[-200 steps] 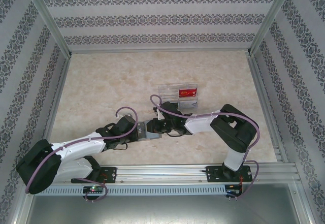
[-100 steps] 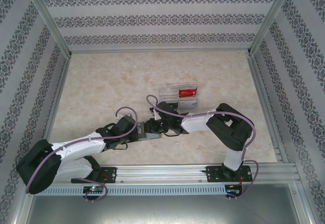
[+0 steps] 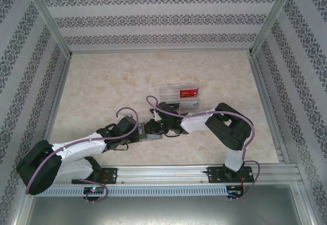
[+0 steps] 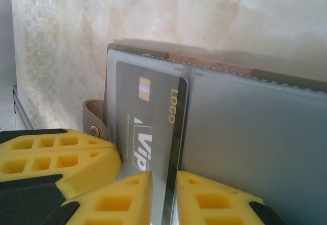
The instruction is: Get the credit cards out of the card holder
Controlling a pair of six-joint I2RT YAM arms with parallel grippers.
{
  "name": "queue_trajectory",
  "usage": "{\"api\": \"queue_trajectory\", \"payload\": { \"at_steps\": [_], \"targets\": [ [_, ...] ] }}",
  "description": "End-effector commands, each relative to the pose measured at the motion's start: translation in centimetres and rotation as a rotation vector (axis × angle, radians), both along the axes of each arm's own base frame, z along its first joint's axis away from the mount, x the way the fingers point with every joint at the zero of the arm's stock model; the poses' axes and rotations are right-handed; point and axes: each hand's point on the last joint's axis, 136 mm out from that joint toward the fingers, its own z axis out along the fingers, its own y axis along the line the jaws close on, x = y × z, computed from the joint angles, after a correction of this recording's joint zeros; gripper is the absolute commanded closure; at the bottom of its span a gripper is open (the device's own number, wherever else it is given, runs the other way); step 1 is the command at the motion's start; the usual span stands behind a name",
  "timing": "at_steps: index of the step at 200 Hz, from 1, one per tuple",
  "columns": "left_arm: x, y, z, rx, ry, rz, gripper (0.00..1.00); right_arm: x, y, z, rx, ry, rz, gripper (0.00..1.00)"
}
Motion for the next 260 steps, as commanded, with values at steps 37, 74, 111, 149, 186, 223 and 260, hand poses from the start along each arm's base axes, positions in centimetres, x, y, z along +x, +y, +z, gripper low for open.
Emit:
{"api": "queue_trajectory", "payload": {
  "at_steps": [37, 74, 111, 149, 186, 223, 260],
  "targets": [
    [-0.8, 0.7, -1.5, 0.019, 0.044, 0.013, 0.94, -0.7, 0.9, -0.2, 0.01, 0.021, 0.025, 0.79],
    [-0.9, 0.7, -1.6, 0.018, 0.048, 0.005, 0.94, -0.9, 1.2, -0.3, 0.024, 0.038, 0.037, 0.78],
    [-1.1, 1.6, -2.0, 0.059, 0.068, 0.038, 0.98, -0.7, 0.5, -0.7, -0.015, 0.037, 0.008, 0.79],
    [-1.4, 1.8, -2.2, 0.065, 0.079, 0.038, 0.98, -0.5, -0.1, -0.6, -0.028, 0.024, -0.009, 0.78],
    [-1.0, 0.9, -1.6, 0.028, 0.066, 0.025, 0.98, 0.0, -1.2, -0.2, -0.033, 0.004, -0.042, 0.78],
    [-1.0, 0.8, -1.6, 0.031, 0.073, 0.03, 0.98, 0.0, -1.8, -0.4, -0.041, 0.01, -0.049, 0.77],
    [-1.0, 0.8, -1.6, 0.029, 0.074, 0.03, 0.98, -0.4, -0.9, -0.5, -0.026, 0.025, -0.013, 0.76]
  ]
}}
